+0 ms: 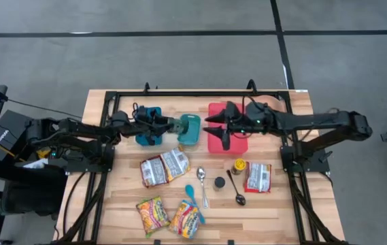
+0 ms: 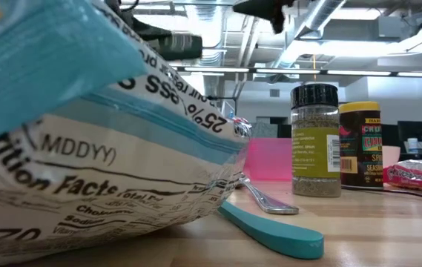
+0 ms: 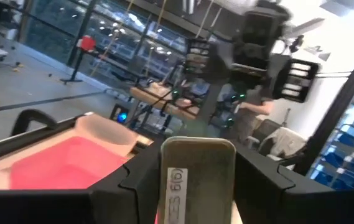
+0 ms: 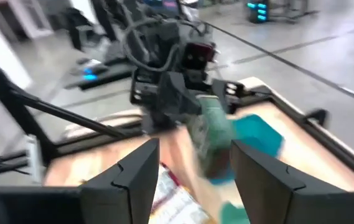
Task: Pick & Place Food Item
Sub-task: Put the black spice can into the blue bin, then put the red noodle pack into the red bin
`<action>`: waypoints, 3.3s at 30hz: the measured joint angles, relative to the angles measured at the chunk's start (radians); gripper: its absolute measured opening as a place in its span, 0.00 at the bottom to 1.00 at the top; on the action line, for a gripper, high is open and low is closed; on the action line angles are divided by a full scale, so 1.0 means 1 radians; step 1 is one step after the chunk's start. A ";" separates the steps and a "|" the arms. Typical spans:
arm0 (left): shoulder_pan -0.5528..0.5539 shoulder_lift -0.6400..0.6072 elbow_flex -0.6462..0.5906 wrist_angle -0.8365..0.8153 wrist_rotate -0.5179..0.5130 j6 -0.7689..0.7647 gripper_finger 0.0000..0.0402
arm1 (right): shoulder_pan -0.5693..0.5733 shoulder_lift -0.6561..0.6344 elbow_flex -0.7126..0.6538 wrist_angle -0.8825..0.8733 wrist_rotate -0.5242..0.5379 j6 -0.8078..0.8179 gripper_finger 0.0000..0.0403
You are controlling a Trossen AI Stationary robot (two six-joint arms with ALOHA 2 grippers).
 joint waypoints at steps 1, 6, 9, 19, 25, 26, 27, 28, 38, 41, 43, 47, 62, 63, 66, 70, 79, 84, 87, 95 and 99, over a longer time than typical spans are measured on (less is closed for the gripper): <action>0.008 0.000 0.000 -0.008 0.001 0.001 0.39 | 0.016 -0.015 0.000 -0.031 0.044 -0.006 0.47; 0.048 -0.017 0.000 -0.096 0.004 0.012 0.36 | 0.100 -0.059 0.000 -0.155 0.321 -0.030 0.46; 0.059 -0.063 0.000 -0.227 0.003 0.013 0.38 | 0.139 -0.066 0.000 -0.219 0.442 -0.016 0.45; 0.062 -0.387 -0.002 -0.681 -0.235 0.148 0.36 | 0.177 -0.062 -0.073 -0.242 0.559 0.068 0.44; 0.084 -0.520 -0.001 -0.925 -0.407 0.181 0.40 | 0.173 -0.062 -0.120 -0.193 0.560 0.089 0.44; 0.084 -0.525 -0.001 -0.954 -0.437 0.182 0.39 | 0.173 -0.062 -0.126 -0.188 0.563 0.093 0.44; 0.084 -0.525 -0.001 -0.971 -0.467 0.183 0.38 | 0.174 -0.062 -0.132 -0.180 0.568 0.094 0.44; 0.084 -0.524 -0.001 -0.981 -0.495 0.188 0.36 | 0.174 -0.061 -0.138 -0.171 0.573 0.094 0.44; 0.084 -0.463 0.000 -1.102 -0.665 0.203 0.41 | 0.183 -0.063 -0.148 -0.156 0.580 0.094 0.44; 0.084 -0.445 0.000 -1.104 -0.676 0.201 0.37 | 0.182 -0.063 -0.148 -0.156 0.580 0.094 0.44; 0.090 -0.432 0.000 -1.102 -0.676 0.201 0.33 | 0.182 -0.063 -0.148 -0.156 0.580 0.094 0.44; 0.115 -0.406 0.000 -1.098 -0.677 0.200 0.26 | 0.182 -0.063 -0.148 -0.156 0.580 0.094 0.44; 0.127 -0.448 0.000 -0.993 -0.476 0.145 0.22 | 0.182 -0.063 -0.148 -0.157 0.580 0.094 0.44; 0.127 -0.454 0.000 -0.977 -0.428 0.141 0.22 | 0.182 -0.063 -0.148 -0.157 0.580 0.094 0.44; 0.126 -0.472 0.000 -0.903 -0.260 0.136 0.22 | 0.182 -0.064 -0.148 -0.173 0.578 0.094 0.44; 0.126 -0.489 0.000 -0.787 -0.027 0.089 0.22 | 0.182 -0.064 -0.148 -0.210 0.576 0.094 0.44; 0.038 -0.489 0.000 -0.587 0.304 0.087 0.22 | 0.188 -0.064 -0.148 -0.258 0.525 0.132 0.44; -0.040 -0.489 0.000 -0.530 0.304 0.129 0.22 | 0.188 -0.064 -0.148 -0.270 0.480 0.199 0.44; -0.064 -0.489 0.000 -0.530 0.304 0.145 0.21 | 0.190 -0.064 -0.149 -0.277 0.441 0.200 0.44; -0.097 -0.488 0.000 -0.530 0.304 0.146 0.21 | 0.279 -0.072 -0.148 -0.374 0.421 0.294 0.44; -0.098 -0.488 0.000 -0.530 0.303 0.146 0.21 | 0.333 -0.086 -0.148 -0.523 0.421 0.441 0.44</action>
